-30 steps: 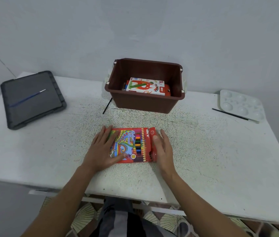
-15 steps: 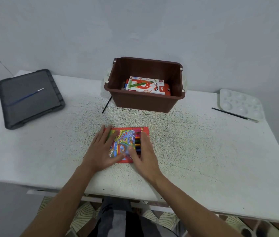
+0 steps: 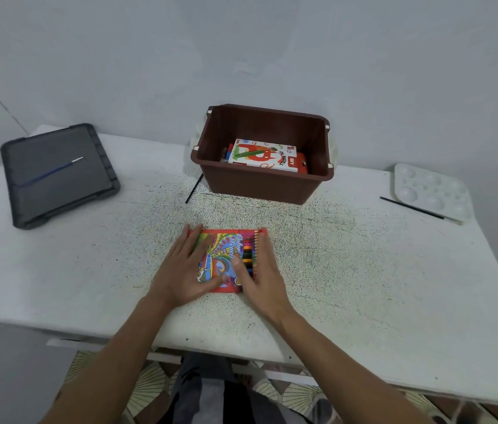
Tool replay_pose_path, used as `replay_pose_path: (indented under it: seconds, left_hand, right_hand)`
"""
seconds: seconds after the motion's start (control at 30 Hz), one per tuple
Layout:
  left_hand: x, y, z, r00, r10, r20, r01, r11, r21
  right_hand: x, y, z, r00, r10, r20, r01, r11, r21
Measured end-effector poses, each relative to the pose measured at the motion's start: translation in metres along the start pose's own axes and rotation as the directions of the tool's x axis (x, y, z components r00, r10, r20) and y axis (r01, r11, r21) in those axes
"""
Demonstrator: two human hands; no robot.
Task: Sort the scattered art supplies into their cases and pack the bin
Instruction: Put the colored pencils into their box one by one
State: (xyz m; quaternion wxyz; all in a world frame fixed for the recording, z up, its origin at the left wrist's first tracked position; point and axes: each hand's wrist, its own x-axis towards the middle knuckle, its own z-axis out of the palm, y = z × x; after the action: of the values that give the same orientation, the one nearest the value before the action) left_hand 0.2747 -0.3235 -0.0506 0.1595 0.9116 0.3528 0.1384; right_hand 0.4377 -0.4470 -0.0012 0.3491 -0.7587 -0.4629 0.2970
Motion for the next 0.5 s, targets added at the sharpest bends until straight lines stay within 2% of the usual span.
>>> replay_pose_path:
  seconds: [0.13,0.3,0.43,0.5]
  left_hand:
    - [-0.001,-0.002,0.001,1.0,0.012,0.007,-0.012,1.0,0.003]
    - [-0.001,-0.002,0.001,1.0,-0.001,0.004,0.001,1.0,0.005]
    - [-0.001,-0.005,0.001,1.0,0.02,0.004,-0.02,1.0,-0.008]
    - [-0.001,-0.005,0.001,1.0,0.021,0.001,-0.021,1.0,-0.008]
  right_hand:
    - [0.002,0.005,0.007,0.998,-0.023,0.063,0.033,0.985,-0.167]
    - [0.004,0.005,0.005,0.998,-0.008,0.054,0.017,0.986,-0.168]
    - [0.002,0.004,0.019,1.0,-0.025,0.015,0.028,0.962,-0.272]
    - [0.003,0.005,0.019,1.0,-0.021,0.02,0.026,0.962,-0.272]
